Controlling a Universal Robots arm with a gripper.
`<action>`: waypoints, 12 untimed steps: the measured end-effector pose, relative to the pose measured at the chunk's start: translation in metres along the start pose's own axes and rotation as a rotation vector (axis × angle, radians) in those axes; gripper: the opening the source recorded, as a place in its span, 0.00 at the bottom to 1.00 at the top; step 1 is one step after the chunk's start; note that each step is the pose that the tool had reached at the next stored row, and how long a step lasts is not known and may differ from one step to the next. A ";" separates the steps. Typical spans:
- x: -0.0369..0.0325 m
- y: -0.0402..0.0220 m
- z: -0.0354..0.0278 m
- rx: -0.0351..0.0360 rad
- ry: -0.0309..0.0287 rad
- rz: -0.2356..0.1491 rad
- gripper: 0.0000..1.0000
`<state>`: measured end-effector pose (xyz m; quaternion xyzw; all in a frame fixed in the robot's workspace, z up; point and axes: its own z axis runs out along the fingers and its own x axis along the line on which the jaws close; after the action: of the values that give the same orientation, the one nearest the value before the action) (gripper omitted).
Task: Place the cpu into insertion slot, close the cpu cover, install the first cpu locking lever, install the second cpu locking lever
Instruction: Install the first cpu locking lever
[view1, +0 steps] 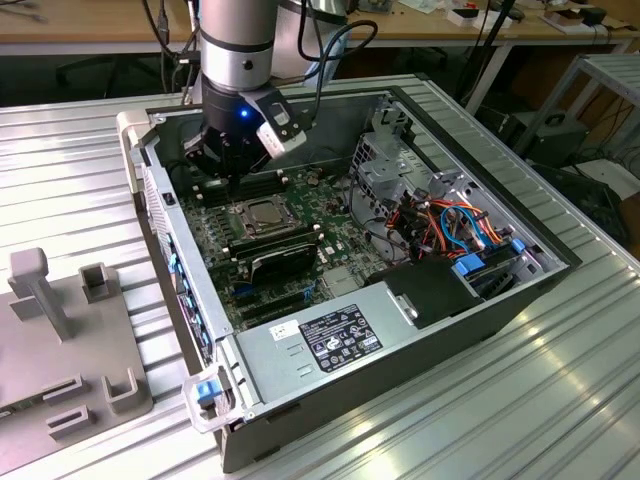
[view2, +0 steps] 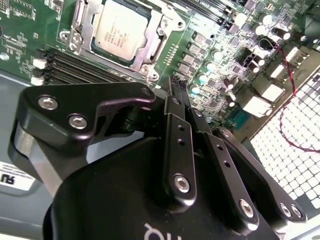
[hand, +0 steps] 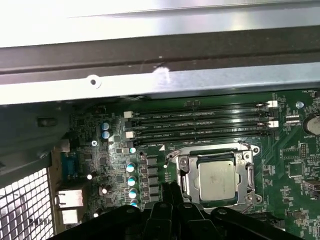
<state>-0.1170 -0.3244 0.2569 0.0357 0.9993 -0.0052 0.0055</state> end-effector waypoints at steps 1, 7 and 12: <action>0.0014 -0.0001 0.0000 -0.0001 -0.0001 -0.006 0.11; 0.0048 -0.0001 0.0001 -0.0011 -0.0011 -0.099 0.11; 0.0086 0.0062 0.0023 -0.0020 -0.0011 -0.117 0.11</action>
<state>-0.1251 -0.3176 0.2545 -0.0228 0.9997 -0.0046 0.0058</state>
